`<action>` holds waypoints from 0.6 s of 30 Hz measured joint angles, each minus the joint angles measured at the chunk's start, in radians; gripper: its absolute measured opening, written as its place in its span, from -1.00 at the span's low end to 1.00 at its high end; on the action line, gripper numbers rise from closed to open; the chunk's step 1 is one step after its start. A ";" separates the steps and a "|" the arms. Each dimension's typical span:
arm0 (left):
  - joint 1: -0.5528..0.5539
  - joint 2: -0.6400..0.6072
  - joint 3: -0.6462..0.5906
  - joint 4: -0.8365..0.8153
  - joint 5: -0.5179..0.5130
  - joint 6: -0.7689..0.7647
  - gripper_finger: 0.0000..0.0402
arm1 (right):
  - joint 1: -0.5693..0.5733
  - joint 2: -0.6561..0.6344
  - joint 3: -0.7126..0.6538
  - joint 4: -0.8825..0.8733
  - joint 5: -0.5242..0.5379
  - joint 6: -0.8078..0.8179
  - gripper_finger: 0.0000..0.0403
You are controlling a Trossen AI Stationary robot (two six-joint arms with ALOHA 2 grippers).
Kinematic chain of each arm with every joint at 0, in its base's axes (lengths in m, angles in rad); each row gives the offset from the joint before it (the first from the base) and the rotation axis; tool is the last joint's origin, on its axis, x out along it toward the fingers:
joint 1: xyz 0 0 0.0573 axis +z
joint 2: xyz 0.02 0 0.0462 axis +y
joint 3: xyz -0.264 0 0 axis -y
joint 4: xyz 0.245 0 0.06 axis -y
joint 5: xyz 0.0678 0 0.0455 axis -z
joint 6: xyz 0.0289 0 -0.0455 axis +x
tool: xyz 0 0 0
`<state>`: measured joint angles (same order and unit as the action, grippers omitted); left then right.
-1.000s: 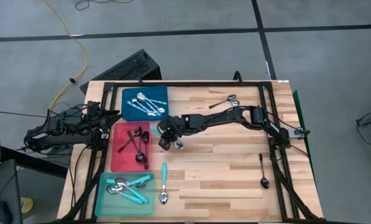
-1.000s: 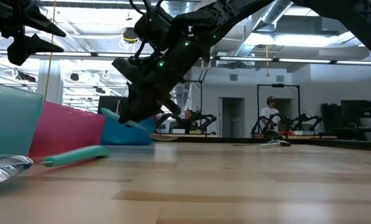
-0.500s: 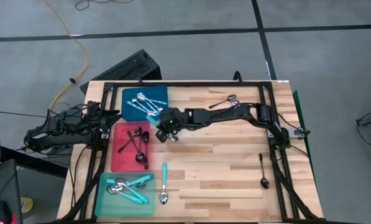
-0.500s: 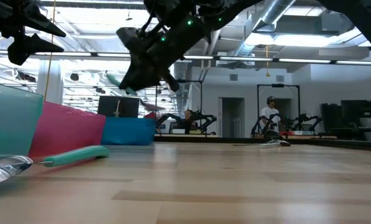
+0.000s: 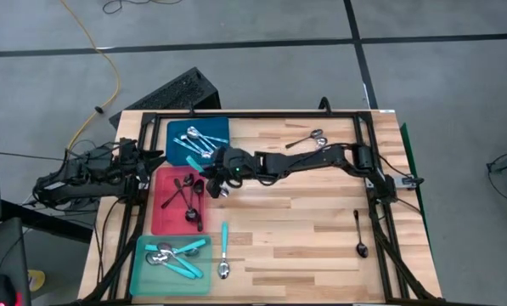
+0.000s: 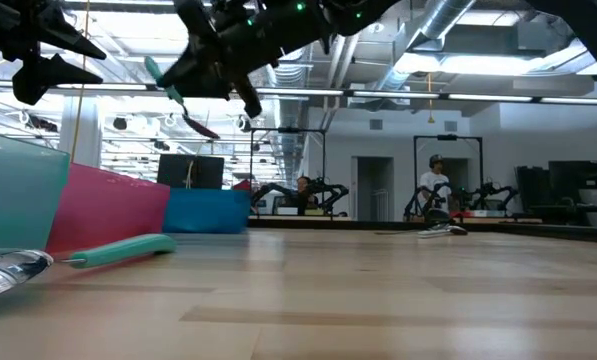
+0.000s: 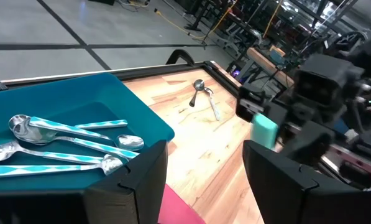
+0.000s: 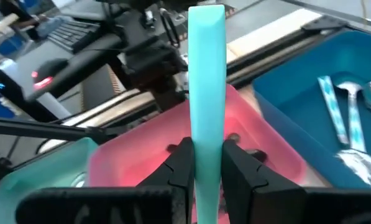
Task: Sort silverware by color (type)
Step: Put the light blue spoon into the light blue bin
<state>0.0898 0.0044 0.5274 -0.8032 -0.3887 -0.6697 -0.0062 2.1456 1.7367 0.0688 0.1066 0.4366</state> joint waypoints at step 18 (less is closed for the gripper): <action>0.000 0.000 0.000 0.000 0.001 0.000 -0.03 | 0.068 0.000 0.000 0.358 0.027 -0.053 -0.62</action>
<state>0.0895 0.0044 0.5274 -0.8032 -0.3882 -0.6697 0.0622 2.1460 1.7363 0.4269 0.1337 0.3840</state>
